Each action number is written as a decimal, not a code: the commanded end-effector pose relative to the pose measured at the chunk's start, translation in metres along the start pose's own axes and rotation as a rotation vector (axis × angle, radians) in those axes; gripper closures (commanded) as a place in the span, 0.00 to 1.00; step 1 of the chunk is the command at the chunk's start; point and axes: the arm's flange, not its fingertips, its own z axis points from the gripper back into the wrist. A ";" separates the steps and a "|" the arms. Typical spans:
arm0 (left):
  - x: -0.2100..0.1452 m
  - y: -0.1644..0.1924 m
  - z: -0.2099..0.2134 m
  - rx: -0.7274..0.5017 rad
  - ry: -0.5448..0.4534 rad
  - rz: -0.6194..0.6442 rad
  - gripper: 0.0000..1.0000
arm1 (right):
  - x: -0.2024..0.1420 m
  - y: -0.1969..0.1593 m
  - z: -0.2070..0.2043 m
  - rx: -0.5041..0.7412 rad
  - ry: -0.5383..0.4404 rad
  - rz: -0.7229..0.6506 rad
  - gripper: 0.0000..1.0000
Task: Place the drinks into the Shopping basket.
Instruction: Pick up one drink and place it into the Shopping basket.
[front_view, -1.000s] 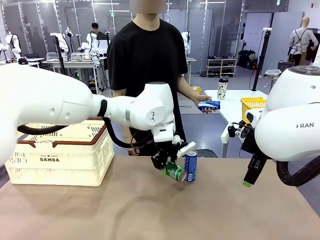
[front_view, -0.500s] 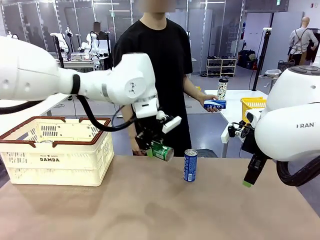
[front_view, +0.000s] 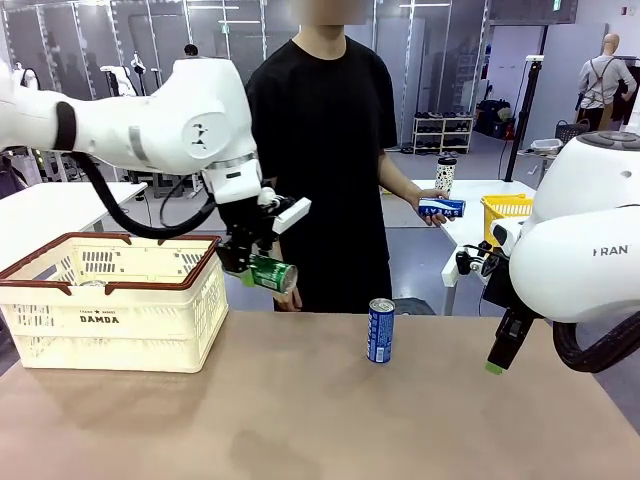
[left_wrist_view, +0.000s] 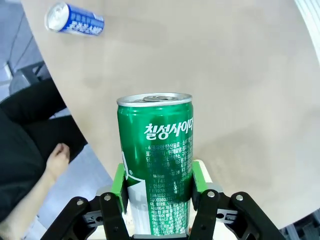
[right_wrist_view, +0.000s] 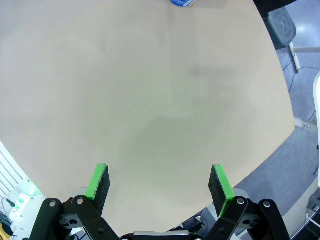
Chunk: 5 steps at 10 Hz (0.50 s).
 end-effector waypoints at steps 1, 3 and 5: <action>-0.008 -0.028 0.004 0.041 -0.027 0.012 0.98 | 0.000 0.000 0.000 0.000 0.000 -0.002 0.00; 0.000 0.000 0.000 0.000 0.000 0.000 0.98 | 0.000 0.000 0.000 0.000 0.000 -0.002 0.00; 0.000 0.000 0.000 0.000 0.000 0.000 0.98 | 0.000 0.000 0.000 0.000 0.000 -0.002 0.00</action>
